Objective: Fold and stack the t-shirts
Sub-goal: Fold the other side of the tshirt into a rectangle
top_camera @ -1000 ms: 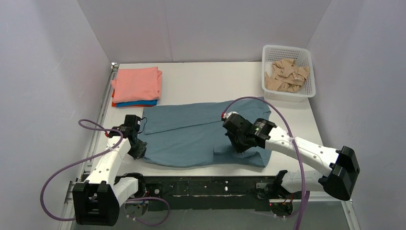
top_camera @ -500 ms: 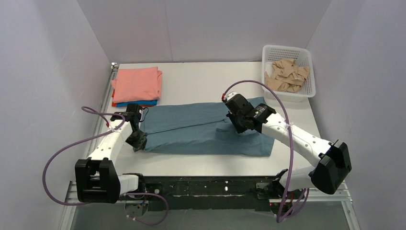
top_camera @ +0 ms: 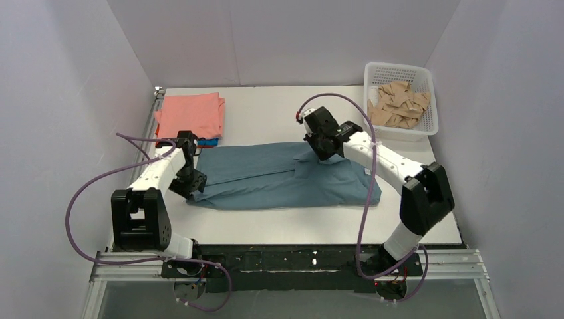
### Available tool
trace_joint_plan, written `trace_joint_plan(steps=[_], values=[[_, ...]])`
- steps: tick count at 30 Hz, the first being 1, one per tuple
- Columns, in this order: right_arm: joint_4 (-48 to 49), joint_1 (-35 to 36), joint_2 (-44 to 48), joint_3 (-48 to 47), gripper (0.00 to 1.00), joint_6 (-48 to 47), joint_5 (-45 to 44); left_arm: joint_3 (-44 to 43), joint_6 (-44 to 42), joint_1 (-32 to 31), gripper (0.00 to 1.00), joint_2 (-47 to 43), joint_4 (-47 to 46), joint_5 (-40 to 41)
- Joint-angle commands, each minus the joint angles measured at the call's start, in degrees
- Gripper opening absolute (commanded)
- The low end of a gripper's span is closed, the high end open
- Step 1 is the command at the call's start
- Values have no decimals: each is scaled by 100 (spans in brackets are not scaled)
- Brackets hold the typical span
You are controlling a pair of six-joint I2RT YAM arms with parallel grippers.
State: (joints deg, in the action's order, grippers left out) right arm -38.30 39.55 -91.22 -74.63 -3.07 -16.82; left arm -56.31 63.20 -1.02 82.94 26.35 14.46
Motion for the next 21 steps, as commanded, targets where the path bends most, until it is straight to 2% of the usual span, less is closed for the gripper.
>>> trace_joint_plan(steps=[1, 2, 3, 4, 5, 8, 11, 14, 18, 21], values=[[623, -313, -763, -836, 34, 120, -647, -360, 53, 185, 67, 147, 898, 300], [691, -349, -971, -1011, 43, 174, -910, -457, 20, 299, 87, 118, 964, 254], [592, -365, -1171, -1267, 59, 245, -1134, -562, -49, 333, 97, 60, 1001, 232], [365, -377, -1355, -1517, 70, 388, -1371, -675, -99, 338, 98, -20, 1087, 264], [174, -378, -1471, -1734, 76, 515, -1608, -782, -151, 341, 98, -122, 1175, 308], [31, -378, -1345, -1732, 81, 732, -1753, -979, -428, 339, 98, -433, 1215, 182], [133, -378, -794, -1247, 83, 1205, -1458, -992, -855, 339, 98, -549, 1082, -396], [294, -378, -72, -497, 84, 1655, -609, -863, -1162, 339, 98, -492, 820, -1174], [1332, -383, 665, 747, 84, 1976, 859, -536, -1385, 284, 98, -251, 149, -2346], [1572, -386, 704, 1203, 84, 2231, 1033, -430, -1466, 199, 98, -13, -90, -2681]])
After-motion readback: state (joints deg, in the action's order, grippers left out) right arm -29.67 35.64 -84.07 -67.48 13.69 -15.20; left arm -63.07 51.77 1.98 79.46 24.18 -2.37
